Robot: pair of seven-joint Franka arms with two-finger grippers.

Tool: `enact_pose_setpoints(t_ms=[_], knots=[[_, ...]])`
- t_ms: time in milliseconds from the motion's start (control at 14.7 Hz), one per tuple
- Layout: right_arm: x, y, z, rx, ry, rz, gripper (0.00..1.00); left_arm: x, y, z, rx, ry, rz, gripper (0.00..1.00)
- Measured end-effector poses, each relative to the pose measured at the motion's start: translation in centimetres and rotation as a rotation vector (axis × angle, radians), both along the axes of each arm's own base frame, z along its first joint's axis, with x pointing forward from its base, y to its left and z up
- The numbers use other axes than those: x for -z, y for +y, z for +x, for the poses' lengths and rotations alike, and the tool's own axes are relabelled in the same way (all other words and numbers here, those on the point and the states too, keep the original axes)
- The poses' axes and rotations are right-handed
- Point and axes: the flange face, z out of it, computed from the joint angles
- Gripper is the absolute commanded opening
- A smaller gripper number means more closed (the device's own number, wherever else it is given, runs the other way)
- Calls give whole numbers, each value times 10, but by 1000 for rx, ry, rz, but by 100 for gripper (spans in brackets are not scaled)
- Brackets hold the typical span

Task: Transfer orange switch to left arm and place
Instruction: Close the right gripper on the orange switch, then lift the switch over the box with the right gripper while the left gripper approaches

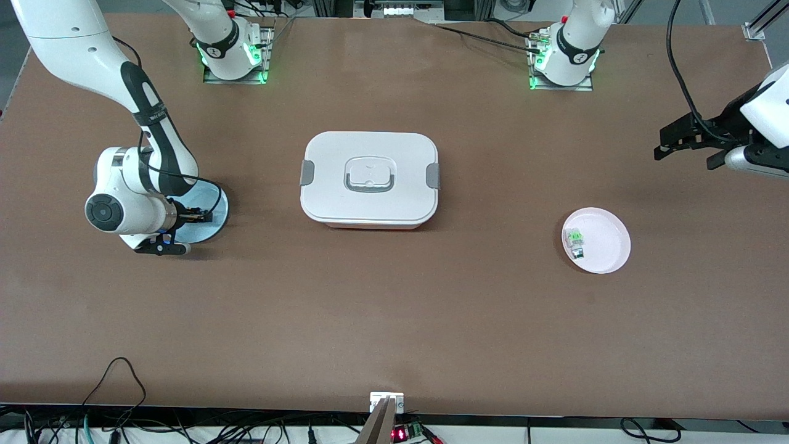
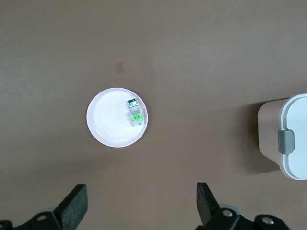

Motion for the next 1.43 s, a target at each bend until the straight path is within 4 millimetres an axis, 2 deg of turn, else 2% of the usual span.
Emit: enact_pose_setpoints(t_ms=[136,339,543,679,950,1154,1425], knots=[[-14,1,8,-83,-26,35,14,0,-4,-1,0,1,-37,100],[-52,8,18,-201,-92,137,7,12,-9,-3,1,37,-81,100],[-93,26,20,-353,-133,265,5,23,-11,-7,5,89,-91,100],[-125,47,25,-440,-151,365,3,29,-13,-10,8,121,-107,100],[-188,105,42,-606,-225,514,3,42,-28,-18,14,206,-253,100],[-218,165,43,-685,-294,634,2,50,-39,-20,1,246,-401,100],[-277,247,36,-776,-399,764,0,79,-47,-24,-50,330,-616,100]])
